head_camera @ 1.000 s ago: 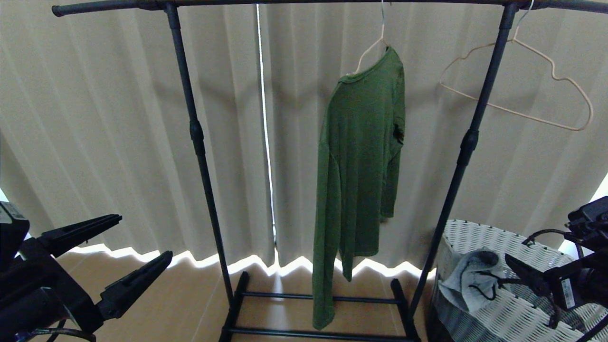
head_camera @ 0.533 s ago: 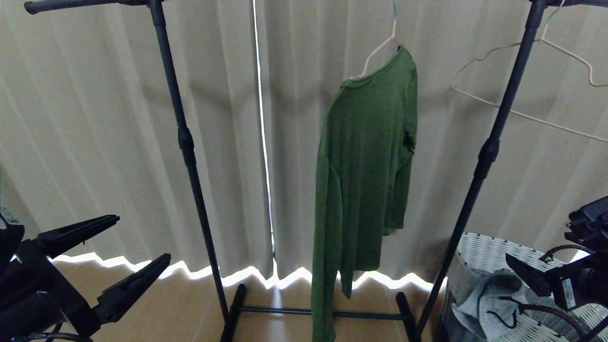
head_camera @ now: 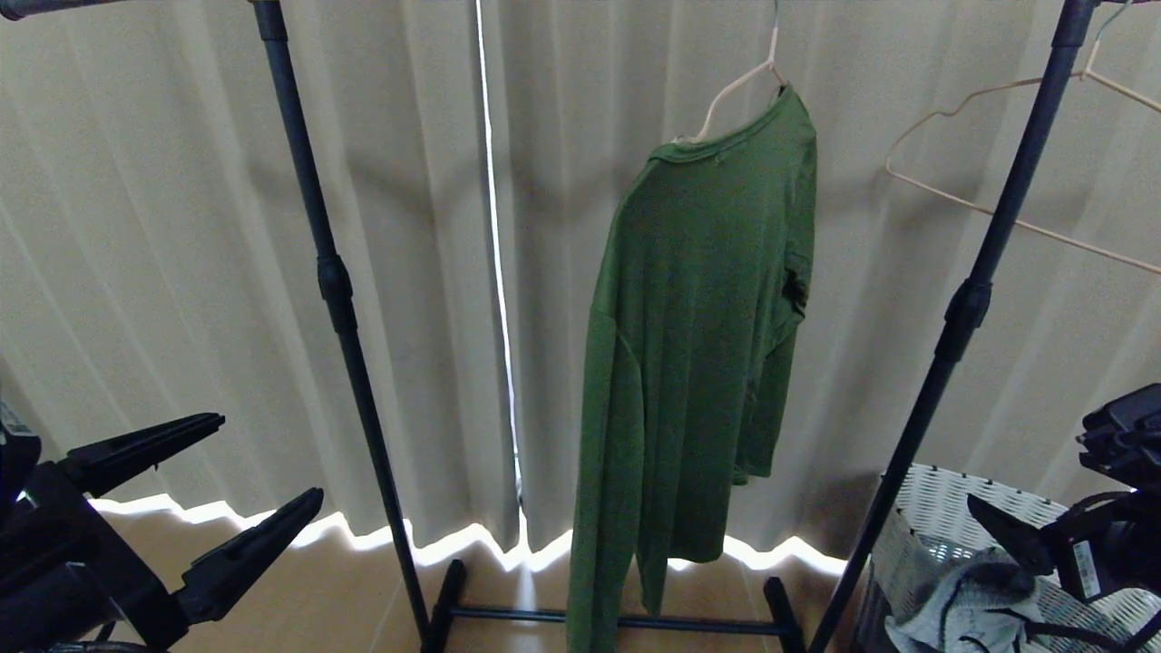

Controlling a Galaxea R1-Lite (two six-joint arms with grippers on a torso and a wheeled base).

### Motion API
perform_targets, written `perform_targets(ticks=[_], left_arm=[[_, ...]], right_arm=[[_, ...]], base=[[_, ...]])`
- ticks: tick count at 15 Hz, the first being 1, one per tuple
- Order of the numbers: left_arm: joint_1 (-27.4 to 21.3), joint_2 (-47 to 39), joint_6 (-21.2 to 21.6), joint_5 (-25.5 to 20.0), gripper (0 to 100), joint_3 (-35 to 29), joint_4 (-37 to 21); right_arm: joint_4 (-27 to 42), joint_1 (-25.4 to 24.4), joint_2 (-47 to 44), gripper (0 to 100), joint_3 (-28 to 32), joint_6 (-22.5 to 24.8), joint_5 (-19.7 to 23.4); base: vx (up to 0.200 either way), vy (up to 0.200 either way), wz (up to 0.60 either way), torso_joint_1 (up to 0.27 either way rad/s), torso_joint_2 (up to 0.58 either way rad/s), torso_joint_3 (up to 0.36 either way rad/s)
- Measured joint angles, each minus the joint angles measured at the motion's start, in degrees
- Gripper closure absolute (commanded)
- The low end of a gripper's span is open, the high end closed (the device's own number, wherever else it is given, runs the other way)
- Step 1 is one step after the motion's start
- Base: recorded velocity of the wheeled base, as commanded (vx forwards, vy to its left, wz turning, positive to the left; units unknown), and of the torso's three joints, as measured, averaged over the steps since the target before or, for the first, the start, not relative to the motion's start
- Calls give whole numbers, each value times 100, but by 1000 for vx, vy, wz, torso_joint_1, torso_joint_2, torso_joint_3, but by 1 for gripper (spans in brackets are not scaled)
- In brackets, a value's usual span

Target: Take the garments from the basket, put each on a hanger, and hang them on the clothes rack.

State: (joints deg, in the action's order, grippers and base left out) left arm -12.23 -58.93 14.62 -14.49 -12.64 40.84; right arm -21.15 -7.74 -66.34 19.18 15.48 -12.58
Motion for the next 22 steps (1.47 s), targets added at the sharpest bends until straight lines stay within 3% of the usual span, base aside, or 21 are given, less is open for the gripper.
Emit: perform_targets(ticks=[4, 8, 14, 22], left_arm=[[7, -13, -28, -1, 0, -15, 0], [7, -27, -22, 0, 0, -17, 0], [-1, -39, -17, -1, 0, -12, 0], [5, -39, -11, 0, 0, 5, 0]], right_arm=[[117, 664, -325, 0, -11, 277, -2], [93, 1802, -1282, 0, 185, 1347, 35], [30, 2204, -2456, 0, 262, 1441, 43], [-173, 2256, -3012, 0, 299, 1437, 112]], base=[[0, 0, 0, 0, 0, 0], [0, 0, 0, 0, 0, 0], [0, 0, 0, 0, 0, 0], [0, 0, 0, 0, 0, 0]])
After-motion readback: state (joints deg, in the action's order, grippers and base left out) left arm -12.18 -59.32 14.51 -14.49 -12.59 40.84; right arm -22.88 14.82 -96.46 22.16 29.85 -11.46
